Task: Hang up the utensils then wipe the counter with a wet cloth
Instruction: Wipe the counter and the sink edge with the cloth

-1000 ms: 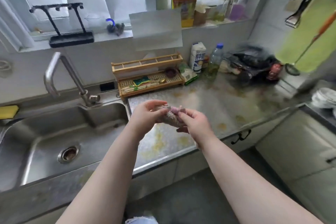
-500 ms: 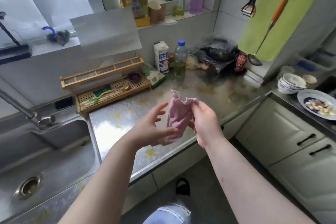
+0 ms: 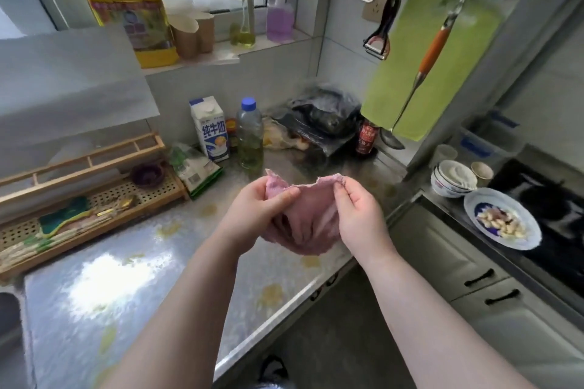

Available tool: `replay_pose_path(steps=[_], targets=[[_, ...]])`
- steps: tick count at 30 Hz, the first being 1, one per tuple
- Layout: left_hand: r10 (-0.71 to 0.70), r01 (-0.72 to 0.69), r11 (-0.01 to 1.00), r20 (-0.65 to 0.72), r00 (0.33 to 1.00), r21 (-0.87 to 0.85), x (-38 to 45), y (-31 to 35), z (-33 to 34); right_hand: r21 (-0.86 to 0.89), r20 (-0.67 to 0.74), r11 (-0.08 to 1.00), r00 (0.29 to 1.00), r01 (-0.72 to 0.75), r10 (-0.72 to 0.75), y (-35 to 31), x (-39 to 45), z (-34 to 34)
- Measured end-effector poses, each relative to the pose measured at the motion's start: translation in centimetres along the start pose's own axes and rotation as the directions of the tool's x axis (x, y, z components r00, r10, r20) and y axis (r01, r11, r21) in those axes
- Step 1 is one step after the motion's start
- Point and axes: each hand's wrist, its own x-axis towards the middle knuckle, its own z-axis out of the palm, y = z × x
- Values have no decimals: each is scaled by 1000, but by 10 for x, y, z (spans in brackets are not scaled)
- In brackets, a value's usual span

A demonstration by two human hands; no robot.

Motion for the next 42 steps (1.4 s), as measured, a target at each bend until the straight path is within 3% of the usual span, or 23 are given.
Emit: replay_pose_path(steps=[4,7,9,12,15,17,21,24,27,30,32,35,37,38,42], targets=[[-75,83,991,84,994,-105,28,3,5,44,-215,997,974,-68,76,15,28,-25],[-149,140,983,-68,987,-120,42,-5,4,67,-368,993,922,-99,117,19,46,-42],[-231,232,973,-184,955,-15,53,-18,1,100,-400,991,909,-89,122,19,59,-49],[-350,397,875,-202,915,277,62,-26,2,75,-223,995,971,-67,82,8,75,-56],[-318,308,891,-27,948,334,69,-21,15,56,74,998,997,-10,6,-1,94,-55],[-284,264,939,64,957,221,76,-11,30,122,228,993,974,-10,-18,-7,108,-57],[-222,227,973,356,908,27,84,-2,59,377,309,919,951,-117,-6,-22,135,-78],[-155,250,928,325,933,-277,89,-13,81,386,377,898,925,-210,54,-10,161,-100],[-240,297,814,178,954,-500,98,-18,103,174,382,933,895,-315,231,27,181,-115],[-383,359,818,40,923,-448,107,-26,115,-209,414,900,800,-382,435,66,183,-124],[-445,395,804,-10,895,-444,112,-36,120,-323,470,846,705,-423,532,87,180,-127],[-529,424,760,-91,844,-493,122,-53,130,-442,640,860,583,-254,501,110,167,-130],[-572,450,757,-145,807,-474,128,-62,136,-511,690,854,547,-97,474,126,157,-126],[-582,470,775,-187,791,-423,131,-67,139,-535,677,843,566,-60,470,133,155,-126],[-577,585,805,-367,729,-102,150,-90,151,-618,506,786,759,-12,410,164,180,-148]])
